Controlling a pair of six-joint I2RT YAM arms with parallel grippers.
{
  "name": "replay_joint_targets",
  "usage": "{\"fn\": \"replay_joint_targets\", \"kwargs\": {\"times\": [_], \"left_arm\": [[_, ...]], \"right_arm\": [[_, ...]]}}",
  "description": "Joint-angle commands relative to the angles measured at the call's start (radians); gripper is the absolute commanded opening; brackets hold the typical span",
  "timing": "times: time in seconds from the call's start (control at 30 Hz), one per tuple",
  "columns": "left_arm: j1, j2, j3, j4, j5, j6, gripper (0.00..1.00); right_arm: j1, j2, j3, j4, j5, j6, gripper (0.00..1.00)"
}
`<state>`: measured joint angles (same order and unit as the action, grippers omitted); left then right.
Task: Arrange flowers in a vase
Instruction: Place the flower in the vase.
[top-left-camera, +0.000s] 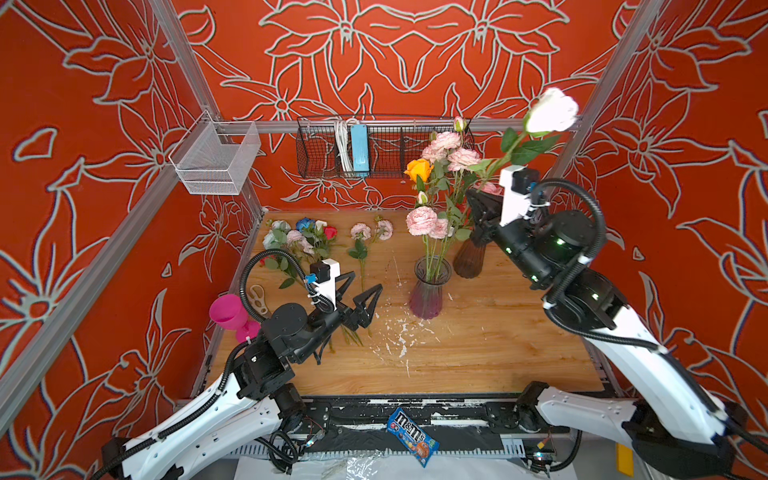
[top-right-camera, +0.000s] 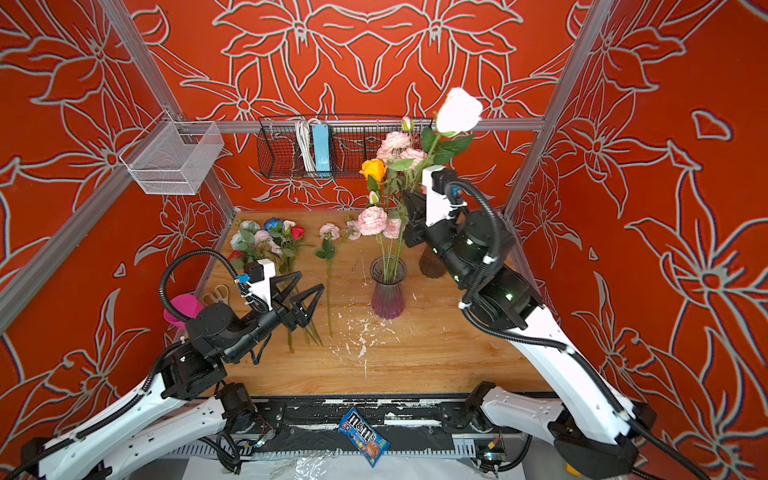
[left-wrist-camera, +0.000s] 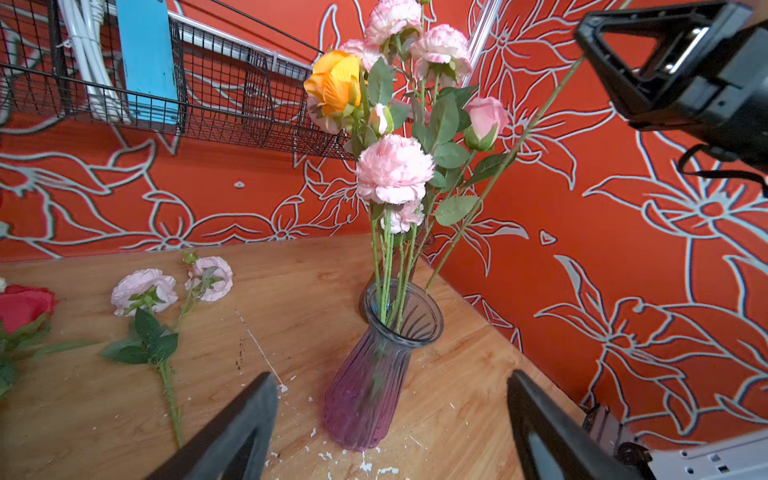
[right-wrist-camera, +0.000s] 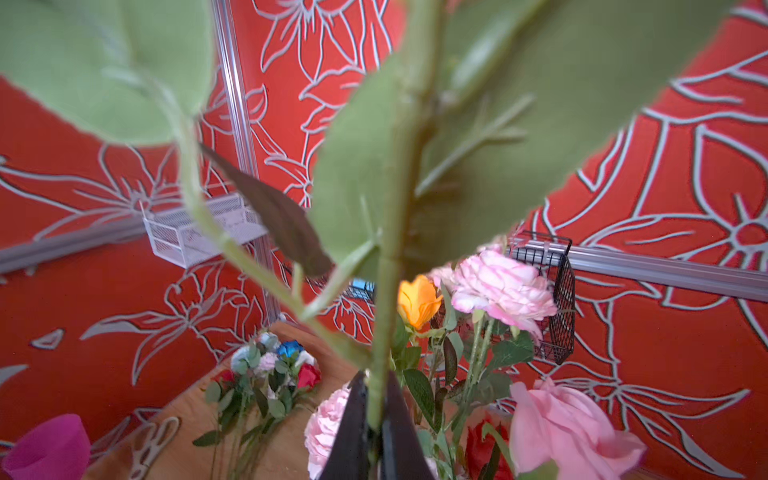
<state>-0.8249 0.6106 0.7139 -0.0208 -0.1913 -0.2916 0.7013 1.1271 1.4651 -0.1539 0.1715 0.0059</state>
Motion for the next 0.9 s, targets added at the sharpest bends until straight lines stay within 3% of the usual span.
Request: {"fn": "replay_joint_targets", "kwargs": {"times": [0.0, 0.27, 0.3, 0.37, 0.43, 0.57, 0.87], "left_arm": [[-0.002, -0.006, -0.005, -0.006, -0.022, -0.013, 0.86], [-0.002, 0.015, -0.02, 0.002, -0.028, -0.019, 0.86], [-0.002, 0.018, -0.021, 0.0, -0.031, -0.02, 0.86], [-0.002, 0.025, -0.026, 0.002, -0.035, -0.024, 0.87], [-0.002, 0.036, -0.027, 0.003, -0.042, -0.023, 0.88], [-0.001, 0.065, -0.017, 0.001, -0.045, -0.028, 0.89], [-0.002, 0.112, -0.017, 0.006, -0.048, -0.038, 0.89]], "right_arm": [[-0.005, 0.026, 0.009, 0.006, 0.052, -0.055, 0.0], [-0.008, 0.016, -0.185, 0.026, 0.062, 0.051, 0.0], [-0.008, 0.013, -0.213, 0.024, 0.073, 0.066, 0.04], [-0.008, 0.008, -0.251, 0.012, 0.093, 0.085, 0.25], [-0.008, 0.01, -0.258, -0.022, 0.128, 0.105, 0.35], [-0.008, -0.015, -0.273, -0.046, 0.156, 0.127, 0.46], [-0.006, -0.154, -0.291, -0.162, 0.085, 0.196, 0.56]]}}
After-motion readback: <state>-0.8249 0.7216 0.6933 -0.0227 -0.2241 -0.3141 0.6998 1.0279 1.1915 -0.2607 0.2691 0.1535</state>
